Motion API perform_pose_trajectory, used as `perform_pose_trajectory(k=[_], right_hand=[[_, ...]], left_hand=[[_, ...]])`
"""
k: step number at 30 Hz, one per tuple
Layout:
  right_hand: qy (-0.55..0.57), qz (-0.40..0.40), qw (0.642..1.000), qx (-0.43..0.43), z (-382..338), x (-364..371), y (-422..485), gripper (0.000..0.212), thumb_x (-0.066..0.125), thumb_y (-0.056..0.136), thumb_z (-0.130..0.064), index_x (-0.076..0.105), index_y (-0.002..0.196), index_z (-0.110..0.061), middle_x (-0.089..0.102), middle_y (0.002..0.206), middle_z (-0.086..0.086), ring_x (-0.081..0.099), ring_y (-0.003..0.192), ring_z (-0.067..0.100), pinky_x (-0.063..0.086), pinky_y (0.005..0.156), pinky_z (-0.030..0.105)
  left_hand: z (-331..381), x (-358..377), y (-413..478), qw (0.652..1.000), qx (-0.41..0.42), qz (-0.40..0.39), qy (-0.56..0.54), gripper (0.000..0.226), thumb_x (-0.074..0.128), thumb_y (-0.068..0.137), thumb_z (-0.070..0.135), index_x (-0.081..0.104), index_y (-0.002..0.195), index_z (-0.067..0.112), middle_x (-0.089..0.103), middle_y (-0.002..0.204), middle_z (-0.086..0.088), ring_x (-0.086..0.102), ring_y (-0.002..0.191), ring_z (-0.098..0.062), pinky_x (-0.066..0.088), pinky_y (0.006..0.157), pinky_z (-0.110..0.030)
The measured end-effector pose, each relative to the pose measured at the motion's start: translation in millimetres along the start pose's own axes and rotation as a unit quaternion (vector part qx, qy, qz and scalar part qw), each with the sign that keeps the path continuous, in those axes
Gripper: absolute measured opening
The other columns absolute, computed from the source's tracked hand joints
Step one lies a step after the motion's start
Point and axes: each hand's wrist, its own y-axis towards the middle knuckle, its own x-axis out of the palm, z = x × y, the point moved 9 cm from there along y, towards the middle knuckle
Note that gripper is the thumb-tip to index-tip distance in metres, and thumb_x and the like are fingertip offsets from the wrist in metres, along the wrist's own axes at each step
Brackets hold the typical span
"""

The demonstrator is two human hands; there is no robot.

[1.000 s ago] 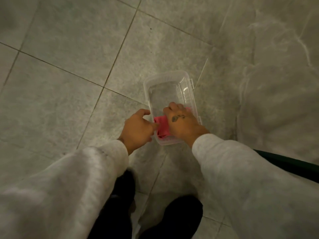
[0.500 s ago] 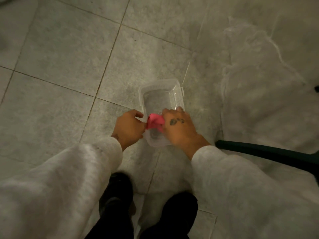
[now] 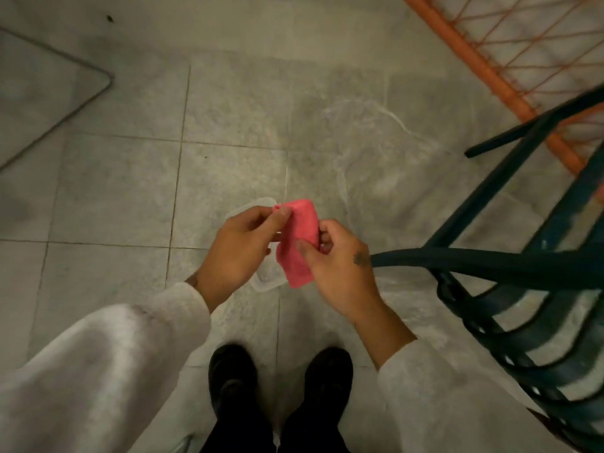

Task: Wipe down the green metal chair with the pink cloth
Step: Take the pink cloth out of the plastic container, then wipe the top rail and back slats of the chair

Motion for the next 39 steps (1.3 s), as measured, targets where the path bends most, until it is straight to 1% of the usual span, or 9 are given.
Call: perform_pose_trajectory(k=[3,6,14,20,25,29,33,37,39], right_hand=[[0.07,0.035,0.997,0.006,-35,-49,-34,0.015,0.072,0.09,-0.025,0.068,0.102,-0.017,0.067,0.086,-0.01,0.062,0.076,-0.002,0.05,0.066,0.015],[0.107,0.07,0.992,0.009,-71,-104,-62,0.012,0.072,0.09,-0.026,0.068,0.099,-0.019,0.066,0.083,-0.013,0.06,0.073,-0.005,0.047,0.064,0.011],[0.16,0.159,0.974,0.003,-129,-212,-111,0.015,0.073,0.089,-0.03,0.065,0.102,-0.027,0.071,0.096,-0.009,0.069,0.09,0.008,0.06,0.082,0.035],[0.178,0.242,0.954,0.015,-121,-263,-157,0.017,0.069,0.091,-0.038,0.059,0.105,-0.037,0.068,0.101,-0.016,0.068,0.092,0.002,0.06,0.082,0.032],[0.246,0.298,0.922,-0.006,-94,-288,-190,0.042,0.071,0.09,-0.034,0.04,0.113,-0.051,0.057,0.114,-0.027,0.068,0.098,0.002,0.059,0.075,0.024],[0.262,0.254,0.931,0.009,-75,-303,-194,0.049,0.079,0.081,-0.04,0.042,0.112,-0.049,0.053,0.111,-0.031,0.068,0.098,0.007,0.062,0.073,0.03],[0.21,0.2,0.956,0.035,-67,-314,-190,0.07,0.086,0.071,-0.043,0.043,0.126,-0.052,0.049,0.124,-0.025,0.057,0.11,0.001,0.057,0.078,0.022],[0.192,0.2,0.96,0.034,-52,-341,-179,0.053,0.073,0.084,-0.017,0.051,0.121,-0.049,0.057,0.114,-0.021,0.06,0.098,-0.004,0.051,0.066,0.01],[0.183,0.195,0.963,0.041,-42,-357,-171,0.046,0.07,0.089,-0.019,0.053,0.118,-0.05,0.058,0.109,-0.023,0.062,0.093,0.001,0.05,0.061,0.01]], left_hand=[[49,24,-30,0.997,0.009,-0.073,-0.007,0.023,0.062,0.092,0.034,0.071,0.107,0.019,0.074,0.1,0.0,0.07,0.097,-0.015,0.059,0.084,-0.031],[99,46,-55,0.992,0.022,-0.12,0.01,0.025,0.06,0.093,0.034,0.071,0.106,0.015,0.072,0.101,-0.009,0.068,0.098,-0.024,0.058,0.086,-0.039],[212,99,-104,0.973,0.056,-0.221,-0.023,0.02,0.06,0.094,0.025,0.071,0.1,0.009,0.066,0.082,-0.006,0.061,0.075,-0.018,0.055,0.07,-0.028],[251,135,-140,0.97,0.1,-0.218,-0.032,0.004,0.067,0.087,0.01,0.071,0.088,0.01,0.069,0.082,-0.003,0.062,0.079,-0.021,0.055,0.074,-0.04],[258,168,-164,0.974,0.128,-0.189,-0.013,0.008,0.074,0.081,0.005,0.074,0.089,0.004,0.074,0.082,-0.004,0.068,0.074,-0.015,0.06,0.072,-0.035],[257,198,-176,0.976,0.11,-0.185,0.021,0.008,0.075,0.081,0.009,0.075,0.089,0.007,0.074,0.084,-0.007,0.07,0.077,-0.022,0.061,0.074,-0.043],[262,223,-187,0.976,0.091,-0.191,0.042,0.009,0.072,0.084,0.012,0.075,0.092,0.01,0.074,0.085,-0.009,0.072,0.079,-0.028,0.06,0.071,-0.043],[265,234,-185,0.982,0.04,-0.175,-0.051,0.014,0.064,0.089,0.007,0.068,0.102,0.004,0.076,0.089,-0.014,0.074,0.084,-0.029,0.061,0.078,-0.038],[268,226,-169,0.988,0.11,-0.096,0.046,0.014,0.069,0.087,0.011,0.069,0.101,0.011,0.076,0.09,-0.002,0.073,0.087,-0.016,0.059,0.082,-0.031]])
